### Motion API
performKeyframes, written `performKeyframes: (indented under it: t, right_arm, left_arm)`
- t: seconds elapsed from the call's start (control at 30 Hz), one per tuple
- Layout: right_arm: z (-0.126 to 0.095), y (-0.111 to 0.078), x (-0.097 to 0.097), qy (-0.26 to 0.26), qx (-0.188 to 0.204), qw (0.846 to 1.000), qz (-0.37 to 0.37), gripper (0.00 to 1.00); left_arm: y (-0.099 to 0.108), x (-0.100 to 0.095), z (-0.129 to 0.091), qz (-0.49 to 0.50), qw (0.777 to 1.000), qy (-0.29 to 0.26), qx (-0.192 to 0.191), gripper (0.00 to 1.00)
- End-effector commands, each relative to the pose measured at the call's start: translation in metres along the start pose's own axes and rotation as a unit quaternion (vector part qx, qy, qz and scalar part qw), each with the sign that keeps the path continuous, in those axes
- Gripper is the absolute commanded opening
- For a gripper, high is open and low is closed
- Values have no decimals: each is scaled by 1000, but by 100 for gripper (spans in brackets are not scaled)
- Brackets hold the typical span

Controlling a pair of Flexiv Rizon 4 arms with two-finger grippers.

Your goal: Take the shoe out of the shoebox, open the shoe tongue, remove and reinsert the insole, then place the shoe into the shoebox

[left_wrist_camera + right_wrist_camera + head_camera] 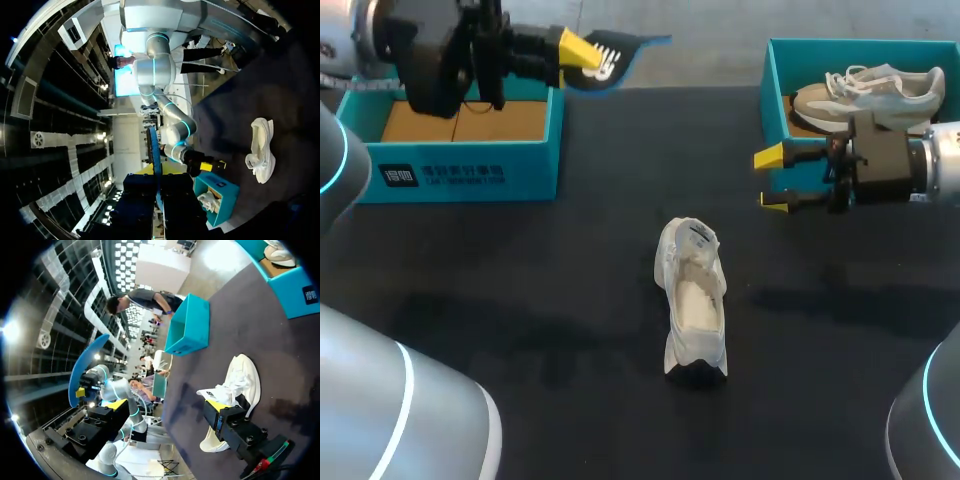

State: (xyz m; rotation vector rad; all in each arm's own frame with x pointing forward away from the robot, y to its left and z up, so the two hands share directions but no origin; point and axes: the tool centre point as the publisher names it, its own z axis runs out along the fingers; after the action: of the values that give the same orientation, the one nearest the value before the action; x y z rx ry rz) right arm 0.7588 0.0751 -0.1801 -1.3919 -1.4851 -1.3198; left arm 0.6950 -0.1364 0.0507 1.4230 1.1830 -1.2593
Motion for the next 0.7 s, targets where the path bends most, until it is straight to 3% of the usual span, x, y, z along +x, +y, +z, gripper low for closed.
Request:
performKeyframes:
  t: [0.03,0.53,0.7]
  right_arm:
    - [1,0,0,-1,0,1000,1,100]
    - [1,0,0,-1,0,1000,1,100]
    - [1,0,0,-1,0,1000,1,100]
  left_arm:
    - [-7,2,-1,1,1000,-4,-7,0]
    - [-7,2,-1,1,1000,-4,-7,0]
    - [-40,41,11,105,993,30,-39,0]
